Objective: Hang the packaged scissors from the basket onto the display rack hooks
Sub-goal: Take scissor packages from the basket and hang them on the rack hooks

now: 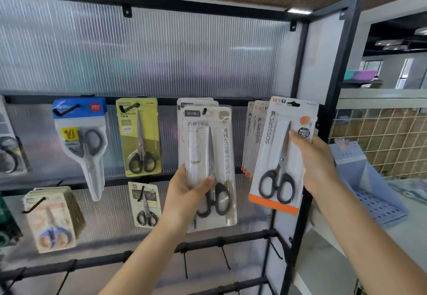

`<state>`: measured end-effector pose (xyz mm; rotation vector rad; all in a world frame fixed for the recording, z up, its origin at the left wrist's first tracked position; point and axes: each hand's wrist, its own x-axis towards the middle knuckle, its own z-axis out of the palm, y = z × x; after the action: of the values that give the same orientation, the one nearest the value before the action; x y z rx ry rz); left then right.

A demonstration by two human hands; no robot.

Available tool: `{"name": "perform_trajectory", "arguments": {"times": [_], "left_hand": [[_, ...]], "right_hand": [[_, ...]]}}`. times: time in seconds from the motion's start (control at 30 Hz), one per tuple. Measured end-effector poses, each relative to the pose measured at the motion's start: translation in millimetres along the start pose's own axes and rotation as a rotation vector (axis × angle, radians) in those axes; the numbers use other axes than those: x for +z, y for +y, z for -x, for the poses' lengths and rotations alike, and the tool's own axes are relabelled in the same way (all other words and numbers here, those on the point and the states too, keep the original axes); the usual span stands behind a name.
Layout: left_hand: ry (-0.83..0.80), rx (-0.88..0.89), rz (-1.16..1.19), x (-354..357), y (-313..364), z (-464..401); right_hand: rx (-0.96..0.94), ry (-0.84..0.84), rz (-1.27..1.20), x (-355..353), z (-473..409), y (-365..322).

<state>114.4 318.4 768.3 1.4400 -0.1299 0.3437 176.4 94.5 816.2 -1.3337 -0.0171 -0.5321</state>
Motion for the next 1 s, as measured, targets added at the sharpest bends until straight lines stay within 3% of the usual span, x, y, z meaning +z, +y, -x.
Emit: {"name": "perform_trajectory", "arguments": {"times": [0.43, 1.0], "left_hand": [[0.123, 0.055, -0.108, 4.0, -18.1, -34.3], [0.067, 0.099, -0.113, -2.2, -35.1, -52.9]], "right_hand": [[-0.084, -0.097, 0.108, -19.2, -18.7, -5.1], [-0.023, -0.114, 0.156, -38.2, -26.7, 10.0]]}}
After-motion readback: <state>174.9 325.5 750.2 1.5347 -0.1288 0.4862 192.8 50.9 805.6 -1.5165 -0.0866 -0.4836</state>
